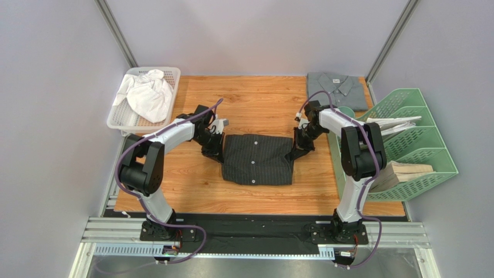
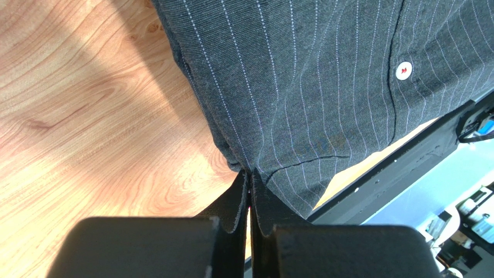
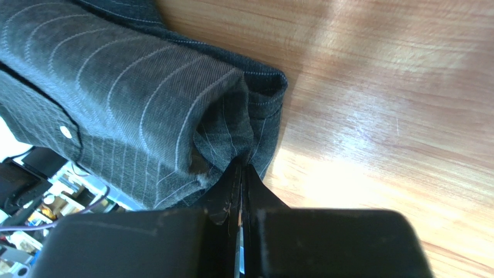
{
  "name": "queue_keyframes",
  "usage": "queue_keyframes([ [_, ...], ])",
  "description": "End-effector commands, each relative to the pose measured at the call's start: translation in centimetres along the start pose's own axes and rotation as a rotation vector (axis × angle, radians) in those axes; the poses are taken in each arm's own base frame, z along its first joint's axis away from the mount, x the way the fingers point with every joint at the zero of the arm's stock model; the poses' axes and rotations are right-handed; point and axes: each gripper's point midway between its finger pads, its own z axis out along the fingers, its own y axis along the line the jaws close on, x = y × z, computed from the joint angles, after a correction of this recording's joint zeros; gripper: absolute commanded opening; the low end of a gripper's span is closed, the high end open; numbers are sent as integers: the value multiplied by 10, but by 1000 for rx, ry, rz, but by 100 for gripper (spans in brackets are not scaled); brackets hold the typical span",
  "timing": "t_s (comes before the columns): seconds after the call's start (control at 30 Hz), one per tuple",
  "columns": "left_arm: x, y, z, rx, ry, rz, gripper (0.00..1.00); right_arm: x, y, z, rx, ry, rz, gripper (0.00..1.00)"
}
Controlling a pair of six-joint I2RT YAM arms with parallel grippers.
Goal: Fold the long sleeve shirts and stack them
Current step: Fold the shirt
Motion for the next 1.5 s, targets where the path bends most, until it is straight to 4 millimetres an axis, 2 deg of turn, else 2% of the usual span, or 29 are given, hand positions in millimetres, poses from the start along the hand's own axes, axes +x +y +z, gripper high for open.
queue_keyframes([
  [0.0,-8,0,-13,-17,-43,7,0,0,-16,3,49,34,-19,0],
  [0.17,-8,1,-11,-16,-43,4,0,-4,-23,8,69,37,-32,0],
  [0.3,-12,-7,-12,30,-49,27,0,-11,-13,6,41,21,-68,0],
  [0.33,-14,-14,-16,56,-61,41,19,-10,-9,5,32,26,-85,0],
  [0.4,-23,-19,-24,62,-99,93,41,-11,-2,-5,7,26,-140,2],
  [0.43,-29,-24,-32,70,-134,127,51,-13,1,-11,-5,15,-157,9],
  [0.47,-35,-26,-37,70,-163,157,54,-11,5,-19,-17,14,-168,13],
  [0.53,-58,-29,-48,51,-239,246,60,-23,15,-42,-21,-46,-244,28],
  [0.57,-66,-30,-51,43,-255,264,61,-21,15,-51,-10,-40,-255,35],
  [0.6,-83,-35,-60,44,-292,324,61,-23,17,-58,-8,-53,-273,45],
  [0.63,-89,-36,-56,65,-281,387,61,-29,18,-68,2,-80,-302,49],
  [0.67,-94,-36,-55,62,-280,405,61,-28,12,-72,36,-73,-307,51],
  [0.7,-109,-39,-62,54,-308,437,61,-31,9,-75,56,-75,-322,52],
  [0.77,-117,-28,-50,31,-260,484,61,-39,2,-84,105,-98,-366,52],
  [0.8,-131,-29,-54,24,-277,525,63,-43,2,-85,108,-111,-380,52],
  [0.83,-134,-19,-40,14,-234,524,66,-47,5,-88,100,-126,-392,52],
  [0.87,-132,-15,-36,13,-199,531,68,-55,14,-90,63,-158,-429,52],
  [0.9,-142,-18,-38,21,-205,552,69,-58,19,-90,43,-171,-442,50],
  [0.93,-142,-11,-24,26,-164,541,73,-62,25,-89,26,-177,-453,50],
  [0.97,-141,-10,-21,30,-145,538,74,-65,29,-86,5,-162,-462,50],
  [1.0,-145,-12,-19,45,-148,551,79,-65,32,-81,5,-145,-469,54],
  [1.07,-144,-9,-9,48,-120,556,79,-70,25,-69,25,-119,-462,60],
  [1.13,-145,-8,1,60,-98,564,79,-73,18,-59,44,-107,-456,77],
  [1.23,-141,-5,11,80,-66,555,78,-82,8,-46,70,-96,-474,81],
  [1.33,-137,-5,16,102,-46,540,70,-84,10,-37,34,-67,-492,82],
  [1.37,-134,-4,18,108,-36,529,67,-83,11,-36,22,-60,-500,80],
  [1.4,-133,-7,18,128,-38,526,58,-82,12,-36,13,-54,-507,68],
  [1.47,-134,-10,18,139,-41,514,46,-80,9,-36,10,-42,-525,44],
])
